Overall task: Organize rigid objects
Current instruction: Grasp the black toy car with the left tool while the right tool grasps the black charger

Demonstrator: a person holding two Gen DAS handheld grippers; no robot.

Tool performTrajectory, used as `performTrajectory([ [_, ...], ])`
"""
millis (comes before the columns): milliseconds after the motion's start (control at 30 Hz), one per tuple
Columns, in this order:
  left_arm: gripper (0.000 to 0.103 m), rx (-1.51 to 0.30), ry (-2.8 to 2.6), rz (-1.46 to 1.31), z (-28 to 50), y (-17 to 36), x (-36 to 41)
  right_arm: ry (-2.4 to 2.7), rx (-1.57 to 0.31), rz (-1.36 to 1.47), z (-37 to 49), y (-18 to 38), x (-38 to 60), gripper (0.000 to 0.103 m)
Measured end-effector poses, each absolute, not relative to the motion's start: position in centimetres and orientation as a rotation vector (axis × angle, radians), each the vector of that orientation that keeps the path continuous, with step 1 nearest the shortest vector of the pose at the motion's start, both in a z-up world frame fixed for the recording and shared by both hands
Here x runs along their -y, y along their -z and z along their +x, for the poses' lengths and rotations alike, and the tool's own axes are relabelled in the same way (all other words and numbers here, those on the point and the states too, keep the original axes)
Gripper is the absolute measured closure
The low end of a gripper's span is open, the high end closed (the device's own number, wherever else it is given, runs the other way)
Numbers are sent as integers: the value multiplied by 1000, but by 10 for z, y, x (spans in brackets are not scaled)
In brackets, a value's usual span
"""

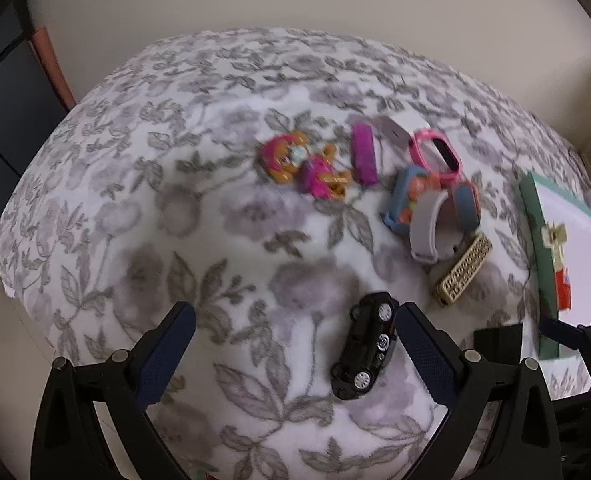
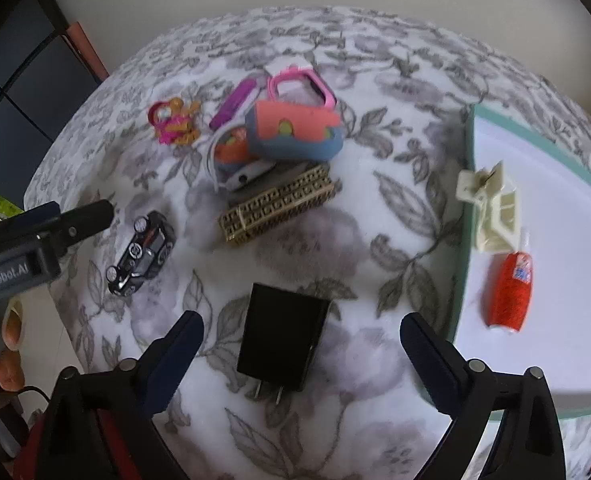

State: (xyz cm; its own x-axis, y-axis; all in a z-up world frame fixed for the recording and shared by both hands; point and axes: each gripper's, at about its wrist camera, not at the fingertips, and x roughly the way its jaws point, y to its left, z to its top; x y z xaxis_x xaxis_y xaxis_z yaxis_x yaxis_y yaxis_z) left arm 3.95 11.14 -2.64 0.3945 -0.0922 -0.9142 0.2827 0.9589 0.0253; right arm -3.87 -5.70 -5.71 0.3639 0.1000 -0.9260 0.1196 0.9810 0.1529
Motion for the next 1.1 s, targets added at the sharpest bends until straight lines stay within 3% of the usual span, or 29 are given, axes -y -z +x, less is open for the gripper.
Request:
performTrajectory([
  [200,3,-1180,271,229,36,39,-99,15,-1242,175,-38,69,49,13],
  [433,5,-1204,309,281,32,47,-86,31,-1268,149,-38,77,41,31],
  [500,6,-1208,324,300,31,49,-81,32,-1267,155,-38,78,40,32],
  [533,8,-1210,331,308,30,50,-79,32,-1267,157,-38,78,40,33],
  [600,31,-1224,349,323,29,53,-76,33,-1267,159,-37,76,41,41],
  [667,33,-1244,362,335,28,58,-72,37,-1268,156,-38,75,43,49],
  [733,40,-1250,372,340,27,60,-70,36,-1269,164,-40,73,46,51],
  [800,58,-1260,383,342,27,62,-69,37,-1271,168,-41,72,49,52],
  [900,72,-1274,395,343,27,65,-68,36,-1272,175,-42,71,51,52],
  [1100,73,-1272,390,375,26,67,-66,51,-1271,142,-42,71,48,60],
])
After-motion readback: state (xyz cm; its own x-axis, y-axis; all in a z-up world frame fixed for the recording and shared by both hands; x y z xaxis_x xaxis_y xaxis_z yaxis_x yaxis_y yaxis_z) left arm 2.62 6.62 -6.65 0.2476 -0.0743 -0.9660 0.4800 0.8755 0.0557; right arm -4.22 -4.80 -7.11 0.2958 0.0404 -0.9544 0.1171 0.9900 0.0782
